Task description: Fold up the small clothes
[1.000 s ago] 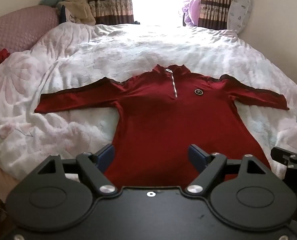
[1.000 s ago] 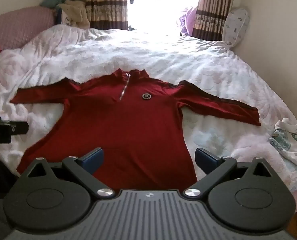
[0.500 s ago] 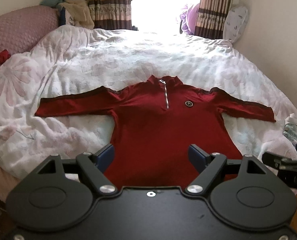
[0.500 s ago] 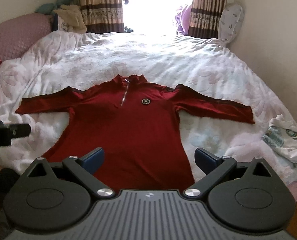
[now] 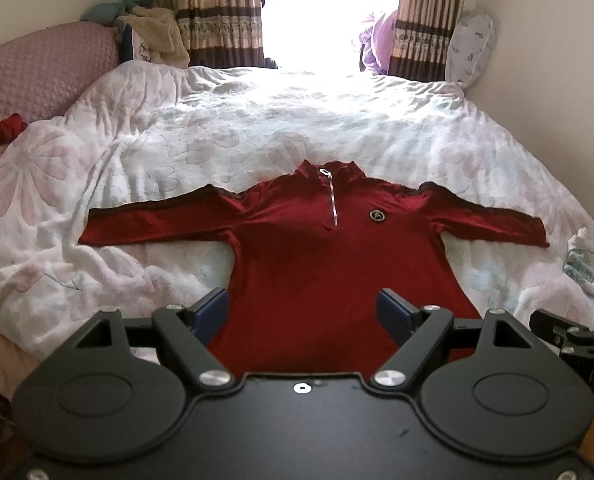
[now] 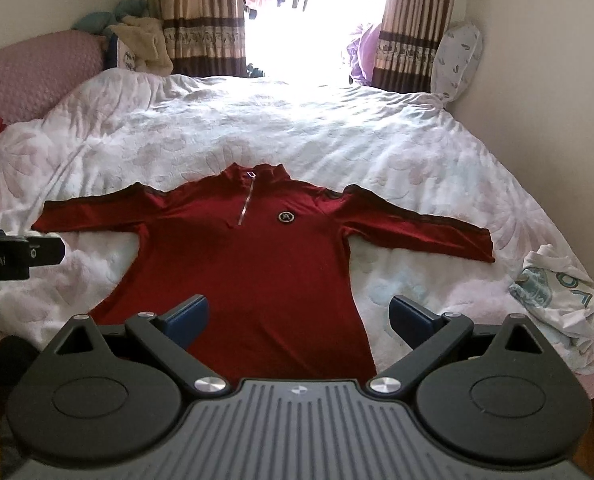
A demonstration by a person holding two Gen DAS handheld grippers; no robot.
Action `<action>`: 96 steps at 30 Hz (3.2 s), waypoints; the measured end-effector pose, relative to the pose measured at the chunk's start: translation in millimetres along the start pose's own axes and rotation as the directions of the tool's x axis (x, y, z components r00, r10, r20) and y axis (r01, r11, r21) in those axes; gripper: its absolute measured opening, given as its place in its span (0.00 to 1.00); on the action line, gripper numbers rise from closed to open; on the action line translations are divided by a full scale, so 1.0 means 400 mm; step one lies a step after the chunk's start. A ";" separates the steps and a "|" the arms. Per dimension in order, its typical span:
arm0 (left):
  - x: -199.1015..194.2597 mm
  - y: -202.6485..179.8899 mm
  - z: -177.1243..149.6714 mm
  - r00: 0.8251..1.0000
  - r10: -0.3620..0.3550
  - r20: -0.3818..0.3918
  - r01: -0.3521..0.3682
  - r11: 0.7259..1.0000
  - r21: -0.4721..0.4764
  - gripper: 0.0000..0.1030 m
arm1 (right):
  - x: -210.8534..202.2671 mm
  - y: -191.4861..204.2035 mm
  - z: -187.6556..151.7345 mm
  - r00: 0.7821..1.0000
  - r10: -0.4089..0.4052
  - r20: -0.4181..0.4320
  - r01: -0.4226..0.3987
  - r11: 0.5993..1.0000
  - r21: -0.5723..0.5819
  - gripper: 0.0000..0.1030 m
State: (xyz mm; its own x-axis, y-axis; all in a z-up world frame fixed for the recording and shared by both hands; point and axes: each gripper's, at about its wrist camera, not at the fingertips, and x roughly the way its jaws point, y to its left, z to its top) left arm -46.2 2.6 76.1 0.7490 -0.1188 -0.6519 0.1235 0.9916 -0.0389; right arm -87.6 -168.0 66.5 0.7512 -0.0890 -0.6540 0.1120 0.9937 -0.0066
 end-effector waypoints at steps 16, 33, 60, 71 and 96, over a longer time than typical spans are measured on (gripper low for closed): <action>-0.020 -0.027 0.007 1.000 -0.022 -0.009 0.022 0.999 0.048 0.80 | -0.025 -0.027 0.007 1.000 -0.019 0.012 0.019 1.000 0.022 1.00; -0.032 -0.013 0.011 1.000 -0.018 -0.001 0.018 1.000 0.018 0.80 | -0.018 -0.008 0.003 1.000 -0.014 0.013 0.014 1.000 0.000 1.00; 0.130 0.025 0.064 0.997 0.062 0.035 -0.061 0.998 -0.032 0.80 | 0.117 -0.037 0.095 0.992 0.016 0.127 -0.019 1.000 0.022 1.00; 0.268 0.034 0.159 0.996 0.077 -0.043 -0.078 0.997 -0.024 0.80 | 0.251 -0.003 0.159 1.000 -0.021 0.004 0.021 0.999 -0.025 1.00; 1.144 1.026 0.268 0.772 0.507 -0.384 -0.612 0.757 -0.228 0.80 | 0.667 -0.005 0.369 0.978 -0.102 -0.184 0.115 0.992 0.061 1.00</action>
State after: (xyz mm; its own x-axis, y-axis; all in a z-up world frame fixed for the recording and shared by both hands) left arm 416.9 349.5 -156.9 0.3909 0.4311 -0.8132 -0.5133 0.8355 0.1962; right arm 208.7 -203.8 3.7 0.6036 -0.1755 -0.7777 0.2365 0.9710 -0.0356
